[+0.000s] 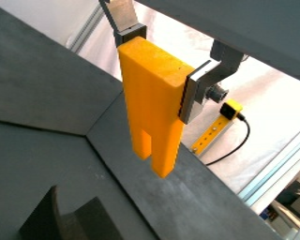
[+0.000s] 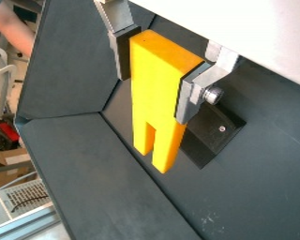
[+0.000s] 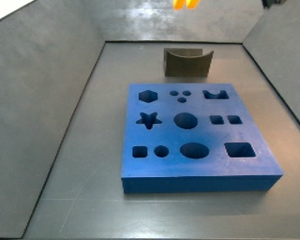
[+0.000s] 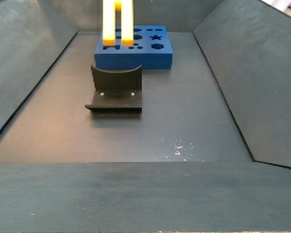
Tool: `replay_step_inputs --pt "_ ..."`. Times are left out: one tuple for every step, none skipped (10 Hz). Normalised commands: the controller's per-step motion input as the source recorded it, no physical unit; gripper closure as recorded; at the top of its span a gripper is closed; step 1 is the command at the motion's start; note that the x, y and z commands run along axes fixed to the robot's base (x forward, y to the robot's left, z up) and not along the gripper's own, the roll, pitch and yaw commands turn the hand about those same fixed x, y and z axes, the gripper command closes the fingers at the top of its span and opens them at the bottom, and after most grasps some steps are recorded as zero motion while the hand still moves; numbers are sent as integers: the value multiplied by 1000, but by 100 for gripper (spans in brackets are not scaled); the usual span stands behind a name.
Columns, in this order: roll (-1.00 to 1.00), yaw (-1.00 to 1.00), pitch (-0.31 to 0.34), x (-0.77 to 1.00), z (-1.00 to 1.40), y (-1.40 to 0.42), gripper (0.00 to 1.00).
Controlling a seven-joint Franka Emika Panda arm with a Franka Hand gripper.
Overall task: Pick up the double-square object. Move up. Place the double-square object on the fixture. Regrasp the double-square object. Move to above the board. Insert the double-square object.
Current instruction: Move to above the board.
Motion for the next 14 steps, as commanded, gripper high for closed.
replay_step_inputs --pt "-38 0 132 -73 1000 -25 100" --pt "-45 33 135 -51 835 -18 100" --pt "-44 48 134 -37 740 -15 100" --pt "-41 72 133 -12 555 -14 100" --pt "-35 85 137 3 418 -17 100" --pt "-36 98 135 14 281 -21 100" --pt "-1000 -140 21 -555 136 -1000 100" --pt "-1000 -139 8 -559 104 -1000 100" --pt "-1000 -139 1 -597 124 -1000 100" --pt "-1000 -141 1 -630 107 -1000 100" --pt "-1000 -143 4 -634 110 -1000 100" --pt "-1000 -146 16 -677 117 -1000 100" --pt "-1000 -144 19 -556 92 -802 100" --pt "-1000 -140 26 -312 45 -389 100"
